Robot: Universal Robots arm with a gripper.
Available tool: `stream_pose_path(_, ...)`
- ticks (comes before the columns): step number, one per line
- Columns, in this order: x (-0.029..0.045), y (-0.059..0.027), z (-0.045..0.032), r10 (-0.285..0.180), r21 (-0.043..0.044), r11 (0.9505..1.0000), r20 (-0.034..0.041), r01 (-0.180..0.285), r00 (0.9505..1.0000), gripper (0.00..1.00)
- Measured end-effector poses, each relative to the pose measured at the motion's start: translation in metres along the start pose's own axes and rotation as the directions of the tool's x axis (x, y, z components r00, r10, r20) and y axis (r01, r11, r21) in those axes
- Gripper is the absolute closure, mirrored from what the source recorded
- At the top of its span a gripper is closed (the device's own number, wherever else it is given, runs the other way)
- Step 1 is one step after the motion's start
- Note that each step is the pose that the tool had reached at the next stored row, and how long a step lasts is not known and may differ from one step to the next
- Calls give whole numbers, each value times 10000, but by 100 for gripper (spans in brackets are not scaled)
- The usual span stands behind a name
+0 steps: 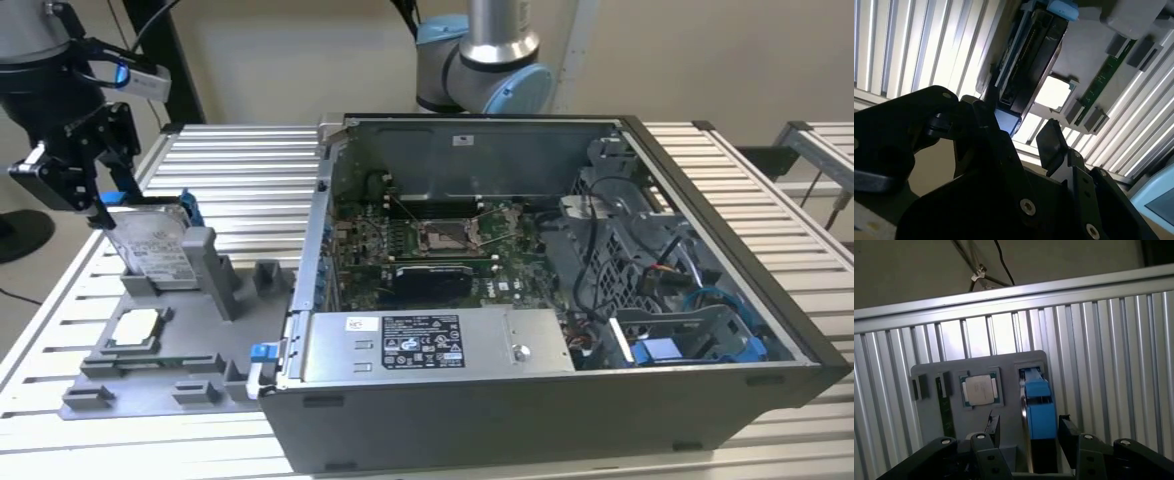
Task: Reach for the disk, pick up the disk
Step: 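Pick up the disk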
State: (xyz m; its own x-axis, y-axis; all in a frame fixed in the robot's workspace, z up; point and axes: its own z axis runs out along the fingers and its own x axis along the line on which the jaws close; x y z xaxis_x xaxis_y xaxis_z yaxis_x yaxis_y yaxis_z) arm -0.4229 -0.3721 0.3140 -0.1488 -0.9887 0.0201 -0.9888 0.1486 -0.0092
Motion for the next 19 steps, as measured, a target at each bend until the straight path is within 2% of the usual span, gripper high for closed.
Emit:
stream_pose_path(3, -2, 2, 34, 1, 0, 10000, 0, -1, 10000, 0)
stream_pose_path(12, -21, 17, 196, -50, 2, 10000, 1, 50, 10000, 0)
stream_pose_path(19, -73, 28, 340, -265, 8, 9996, 17, 265, 9996, 0)
